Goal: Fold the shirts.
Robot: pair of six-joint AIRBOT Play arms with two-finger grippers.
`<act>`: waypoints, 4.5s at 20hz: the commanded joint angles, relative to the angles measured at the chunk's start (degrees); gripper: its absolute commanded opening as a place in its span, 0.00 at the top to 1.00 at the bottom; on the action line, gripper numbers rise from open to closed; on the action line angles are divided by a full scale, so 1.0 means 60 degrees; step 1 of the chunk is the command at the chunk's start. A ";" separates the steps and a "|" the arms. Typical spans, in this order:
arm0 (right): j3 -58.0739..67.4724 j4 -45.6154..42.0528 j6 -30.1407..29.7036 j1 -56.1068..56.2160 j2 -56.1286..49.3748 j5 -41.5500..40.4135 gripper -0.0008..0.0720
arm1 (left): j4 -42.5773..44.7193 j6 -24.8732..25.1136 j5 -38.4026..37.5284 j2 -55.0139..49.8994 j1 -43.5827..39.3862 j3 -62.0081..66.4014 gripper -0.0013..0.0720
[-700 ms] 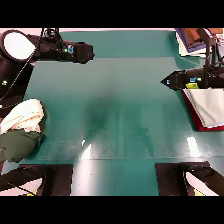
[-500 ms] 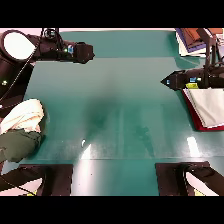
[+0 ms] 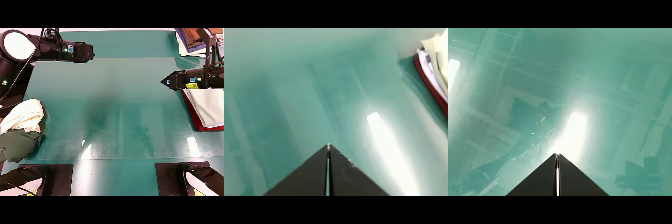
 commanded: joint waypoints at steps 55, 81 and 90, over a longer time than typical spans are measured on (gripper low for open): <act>0.3501 -0.0007 0.0357 0.0011 -0.0007 0.0368 0.96 | 0.1067 0.0412 -0.2568 -0.1512 -0.0936 0.0280 0.08; -0.1858 0.0270 0.0353 -0.1275 -0.0783 0.0506 0.39 | -0.2193 0.1792 0.0219 -0.2557 0.2102 -0.2976 0.94; -0.3271 0.3555 -0.1056 -0.0011 -0.4900 -0.1060 0.36 | -0.2178 0.1792 -0.0350 -0.2561 0.2106 -0.2958 0.94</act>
